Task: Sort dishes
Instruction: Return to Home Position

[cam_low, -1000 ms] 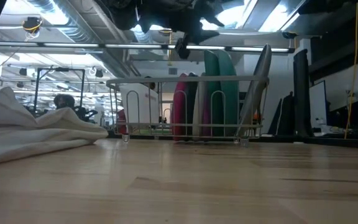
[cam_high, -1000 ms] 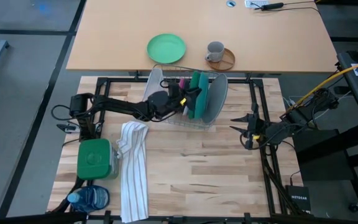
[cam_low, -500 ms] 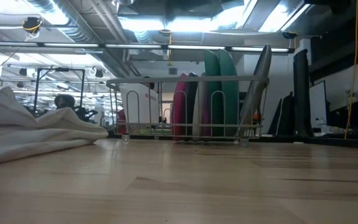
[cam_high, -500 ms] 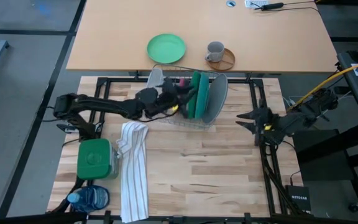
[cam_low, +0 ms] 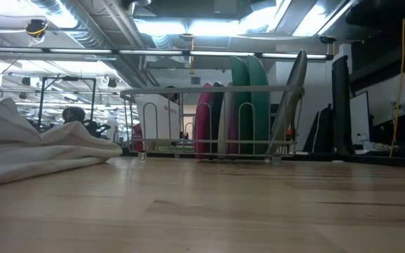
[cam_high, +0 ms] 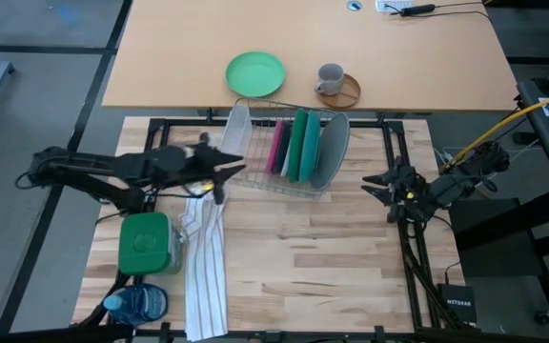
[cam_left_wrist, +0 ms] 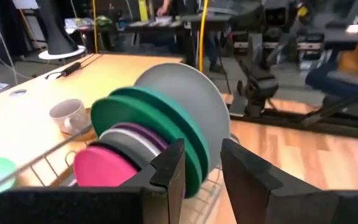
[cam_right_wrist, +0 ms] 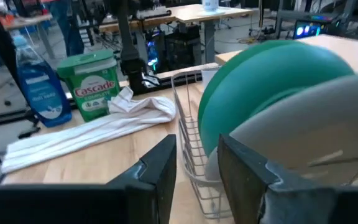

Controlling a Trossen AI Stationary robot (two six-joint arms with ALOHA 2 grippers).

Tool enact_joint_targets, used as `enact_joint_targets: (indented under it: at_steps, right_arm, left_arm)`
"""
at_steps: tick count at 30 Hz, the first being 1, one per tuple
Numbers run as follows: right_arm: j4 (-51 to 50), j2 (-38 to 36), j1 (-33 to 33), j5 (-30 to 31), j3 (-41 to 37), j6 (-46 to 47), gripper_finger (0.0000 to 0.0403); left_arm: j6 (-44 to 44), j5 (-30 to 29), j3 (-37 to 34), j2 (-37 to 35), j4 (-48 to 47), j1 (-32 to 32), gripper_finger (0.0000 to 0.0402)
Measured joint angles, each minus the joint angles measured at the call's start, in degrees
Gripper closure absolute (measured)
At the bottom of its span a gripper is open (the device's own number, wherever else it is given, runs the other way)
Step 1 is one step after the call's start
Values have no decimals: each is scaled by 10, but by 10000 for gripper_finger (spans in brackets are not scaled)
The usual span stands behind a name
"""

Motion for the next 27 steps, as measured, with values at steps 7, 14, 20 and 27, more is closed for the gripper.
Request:
enact_joint_targets:
  at_steps: [7,14,20,27]
  right_arm:
    - [1,-50,0,-4,-51,55,281]
    - [44,-68,0,11,-139,110,281]
    - [124,-68,0,12,-193,110,281]
    - [177,-68,0,29,-251,112,281]
  left_arm:
    - [-24,-7,-244,-139,222,14,306]
    - [-30,-4,-412,-157,457,46,306]
    - [-50,24,-463,-156,482,56,306]
    - [-12,43,-486,-156,482,56,306]
